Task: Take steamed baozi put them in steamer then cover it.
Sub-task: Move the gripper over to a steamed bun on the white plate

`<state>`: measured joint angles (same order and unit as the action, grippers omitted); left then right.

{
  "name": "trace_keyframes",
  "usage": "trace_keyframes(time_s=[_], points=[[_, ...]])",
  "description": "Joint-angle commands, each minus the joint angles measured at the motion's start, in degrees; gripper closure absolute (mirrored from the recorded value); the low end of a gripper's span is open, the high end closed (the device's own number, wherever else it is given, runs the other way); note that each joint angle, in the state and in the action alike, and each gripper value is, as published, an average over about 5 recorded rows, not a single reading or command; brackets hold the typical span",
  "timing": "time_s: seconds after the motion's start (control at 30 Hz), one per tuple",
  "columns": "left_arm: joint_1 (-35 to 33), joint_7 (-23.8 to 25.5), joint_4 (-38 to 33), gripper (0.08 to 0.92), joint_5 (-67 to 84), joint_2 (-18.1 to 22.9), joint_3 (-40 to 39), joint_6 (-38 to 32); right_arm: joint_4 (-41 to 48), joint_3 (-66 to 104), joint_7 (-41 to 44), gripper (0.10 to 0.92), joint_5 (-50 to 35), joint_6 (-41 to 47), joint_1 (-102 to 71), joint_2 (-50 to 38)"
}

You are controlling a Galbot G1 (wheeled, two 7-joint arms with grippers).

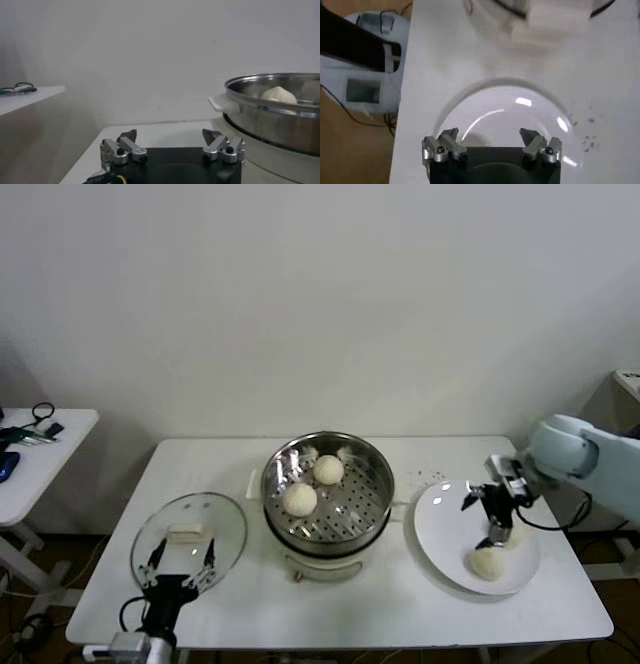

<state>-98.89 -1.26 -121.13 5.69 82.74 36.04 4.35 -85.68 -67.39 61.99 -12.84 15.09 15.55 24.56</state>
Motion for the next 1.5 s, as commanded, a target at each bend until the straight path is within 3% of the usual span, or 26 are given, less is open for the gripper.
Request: trace_keyframes(time_s=[0.03, 0.6, 1.03, 1.5], points=[[0.04, -0.03, 0.21, 0.177, -0.57, 0.31, 0.00, 0.15, 4.61, 11.19, 0.86, 0.203, 9.30, -1.15, -16.01, -3.12], [-0.48, -0.18, 1.77, 0.177, -0.78, 0.61, 0.54, -0.33, 12.23, 12.14, -0.04, 0.203, 10.26, -1.54, -17.27, 5.78], [-0.16, -0.25, 2.50, 0.177, -0.85, 0.70, 0.75, -0.52, 12.02, 5.90, -0.72, 0.204, 6.89, -0.99, -12.96, 8.73], [-0.02, -0.26, 2.67, 0.177, -0.80, 0.64, 0.64, -0.66, 11.67, 4.45, 0.02, 0.308, 6.57, -1.18, -11.56, 7.56]])
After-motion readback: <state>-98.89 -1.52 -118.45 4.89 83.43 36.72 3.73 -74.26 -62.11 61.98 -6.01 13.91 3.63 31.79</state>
